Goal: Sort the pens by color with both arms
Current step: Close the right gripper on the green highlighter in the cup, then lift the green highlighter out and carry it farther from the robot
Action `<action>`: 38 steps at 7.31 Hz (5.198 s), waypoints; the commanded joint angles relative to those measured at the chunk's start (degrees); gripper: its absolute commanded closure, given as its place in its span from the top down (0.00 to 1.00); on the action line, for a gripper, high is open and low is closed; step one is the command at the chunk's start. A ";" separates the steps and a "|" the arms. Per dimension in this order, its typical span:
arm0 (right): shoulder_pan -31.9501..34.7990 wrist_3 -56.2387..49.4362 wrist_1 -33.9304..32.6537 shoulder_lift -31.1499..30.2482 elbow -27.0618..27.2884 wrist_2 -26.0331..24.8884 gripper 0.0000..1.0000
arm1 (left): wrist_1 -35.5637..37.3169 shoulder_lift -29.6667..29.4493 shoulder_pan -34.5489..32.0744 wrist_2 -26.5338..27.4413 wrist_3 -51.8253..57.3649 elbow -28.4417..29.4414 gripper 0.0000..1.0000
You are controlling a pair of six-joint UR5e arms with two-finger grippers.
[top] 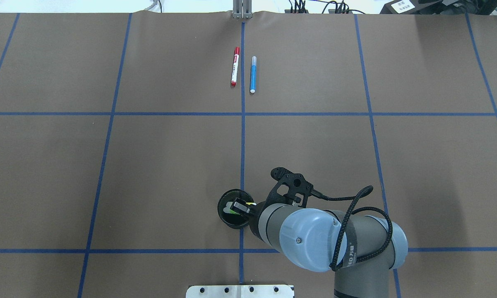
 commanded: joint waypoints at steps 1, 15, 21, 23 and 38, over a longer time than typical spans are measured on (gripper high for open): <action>0.09 -0.01 0.00 -0.01 0.07 -0.01 0.47 | 0.00 -0.03 0.00 0.00 0.00 0.06 1.00; 0.44 -0.01 0.09 0.52 2.44 -0.10 0.12 | 0.00 -0.03 0.00 0.00 0.09 0.41 1.00; 3.33 -0.09 -0.09 0.34 9.81 0.60 0.00 | 0.00 -0.21 0.00 0.00 0.09 0.50 1.00; 3.86 0.08 -0.09 0.87 10.18 0.43 0.00 | 0.00 -0.21 0.00 0.00 0.09 0.59 1.00; 20.21 17.29 11.16 33.10 -47.78 -16.33 0.00 | 0.00 -0.56 0.00 0.00 0.00 0.67 1.00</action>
